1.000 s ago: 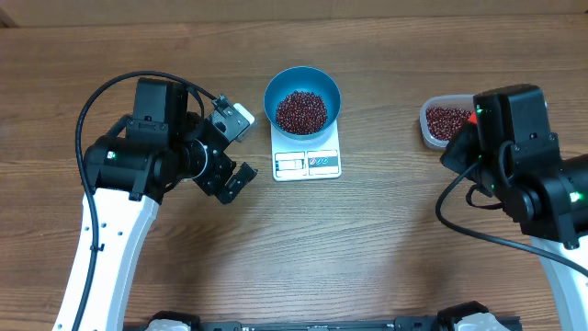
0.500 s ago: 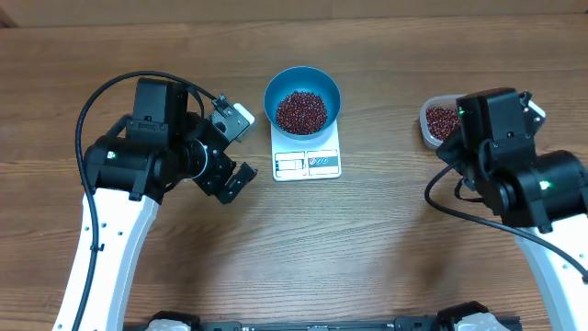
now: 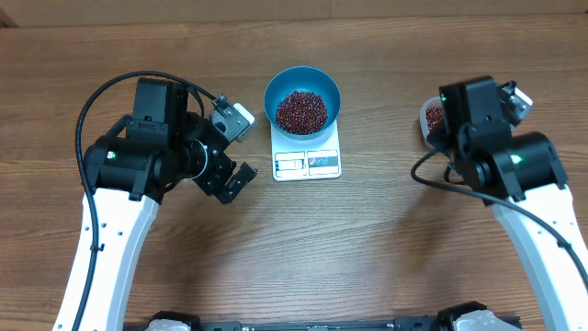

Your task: Scoop item into bowl and weigh 150g on scale

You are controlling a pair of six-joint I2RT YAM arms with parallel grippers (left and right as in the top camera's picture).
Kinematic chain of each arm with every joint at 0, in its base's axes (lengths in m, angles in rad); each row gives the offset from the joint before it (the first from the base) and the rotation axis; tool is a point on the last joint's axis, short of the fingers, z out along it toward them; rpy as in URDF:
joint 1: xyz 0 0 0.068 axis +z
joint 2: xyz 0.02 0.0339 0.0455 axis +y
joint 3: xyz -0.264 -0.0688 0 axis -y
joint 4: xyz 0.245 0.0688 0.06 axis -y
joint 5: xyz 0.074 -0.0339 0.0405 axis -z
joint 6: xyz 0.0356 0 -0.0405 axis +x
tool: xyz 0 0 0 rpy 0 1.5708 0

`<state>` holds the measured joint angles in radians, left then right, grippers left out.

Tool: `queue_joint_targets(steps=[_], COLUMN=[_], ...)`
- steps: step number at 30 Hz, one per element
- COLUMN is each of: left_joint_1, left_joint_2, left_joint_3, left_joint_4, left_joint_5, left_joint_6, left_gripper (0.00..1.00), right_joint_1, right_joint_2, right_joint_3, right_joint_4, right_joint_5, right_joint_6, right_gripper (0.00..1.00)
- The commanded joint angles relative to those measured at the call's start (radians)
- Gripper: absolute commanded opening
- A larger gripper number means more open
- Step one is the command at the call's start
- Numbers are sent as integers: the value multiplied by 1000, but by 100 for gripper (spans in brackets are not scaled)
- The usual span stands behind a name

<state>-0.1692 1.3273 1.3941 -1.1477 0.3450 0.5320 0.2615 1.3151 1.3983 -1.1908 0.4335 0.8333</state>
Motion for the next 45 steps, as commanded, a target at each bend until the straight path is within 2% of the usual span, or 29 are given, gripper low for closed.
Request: queue_joint_targets(steps=[1,5,7,11,13,22,31,38,45], left_joint_1=[5,5,5,5,5,5,5,5,5], left_joint_2=[8,8,8,8,8,8,8,8,8], left_joint_3=[16,16,16,16,16,16,16,16,16], left_joint_4=[0,0,0,0,0,0,0,0,0], left_joint_5=[18,18,18,18,18,18,18,18,18], left_joint_6=[23,23,22,23,23,22,23,23,23], left_gripper=[100,100,100,100,100,100,100,100,100], right_joint_1=[-18,-55,-80,-150,-200,-361,-443,-442,-442], right_joint_2=[37,64,73,93,94,94,94,94,94], right_joint_3=[-3,-3,-3,-3,-2,-2,-2,-2,-2], right_joint_4=[17,24,48,124,146,143,89,47,44], right_joint_5=[25,1,-34,-204,-322,-611,-627,-626,-626], right_joint_6=[0,-3,-63,-241,-263,-369,-443,-502,-502], right_gripper=[4,4,4,4,4,4,3,4,4])
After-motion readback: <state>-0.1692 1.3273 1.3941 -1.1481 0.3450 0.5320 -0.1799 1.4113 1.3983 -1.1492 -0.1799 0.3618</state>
